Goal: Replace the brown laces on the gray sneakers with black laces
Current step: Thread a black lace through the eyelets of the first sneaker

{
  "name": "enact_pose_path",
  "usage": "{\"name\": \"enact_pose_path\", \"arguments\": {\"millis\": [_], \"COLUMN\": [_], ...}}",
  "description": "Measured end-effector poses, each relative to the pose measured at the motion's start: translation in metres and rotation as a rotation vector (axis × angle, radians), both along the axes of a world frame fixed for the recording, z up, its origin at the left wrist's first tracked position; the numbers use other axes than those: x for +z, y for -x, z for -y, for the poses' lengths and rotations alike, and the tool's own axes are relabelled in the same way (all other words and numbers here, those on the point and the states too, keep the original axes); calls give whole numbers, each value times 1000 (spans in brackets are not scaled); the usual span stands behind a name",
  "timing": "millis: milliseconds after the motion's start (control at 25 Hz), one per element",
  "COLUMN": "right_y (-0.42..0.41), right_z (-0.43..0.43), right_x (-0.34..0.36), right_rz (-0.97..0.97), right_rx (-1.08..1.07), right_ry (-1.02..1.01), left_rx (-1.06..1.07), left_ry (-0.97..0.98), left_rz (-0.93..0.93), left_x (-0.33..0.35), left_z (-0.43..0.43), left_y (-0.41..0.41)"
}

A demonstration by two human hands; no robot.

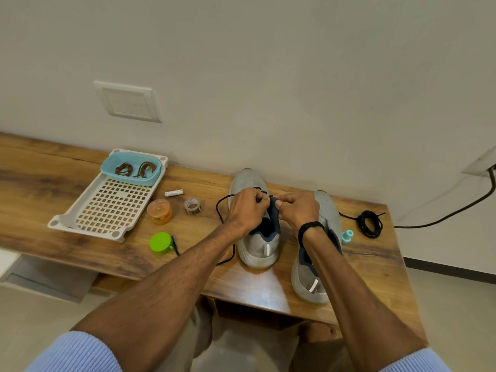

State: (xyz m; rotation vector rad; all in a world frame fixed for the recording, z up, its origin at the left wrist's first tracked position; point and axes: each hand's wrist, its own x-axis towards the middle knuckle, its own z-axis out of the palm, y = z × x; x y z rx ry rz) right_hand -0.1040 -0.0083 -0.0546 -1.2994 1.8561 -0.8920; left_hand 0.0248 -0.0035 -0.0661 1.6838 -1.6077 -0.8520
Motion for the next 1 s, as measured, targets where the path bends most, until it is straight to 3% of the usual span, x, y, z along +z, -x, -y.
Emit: {"name": "enact_pose_path", "arguments": {"millis": [200, 520, 1000], "right_y": [-2, -4, -7], "right_z": [-2, -1, 5], "right_x": [3, 2, 4], "right_rz": [-36, 92, 506], "right_rx": [-34, -170, -236], "right_ry": [-34, -117, -209], "left_rx": [33, 33, 60], "left_ry": [66, 85, 62], "left_rz": [48, 38, -6], "left_x": [1, 1, -1], "left_z": [-7, -11, -8], "left_y": [4, 9, 4]}}
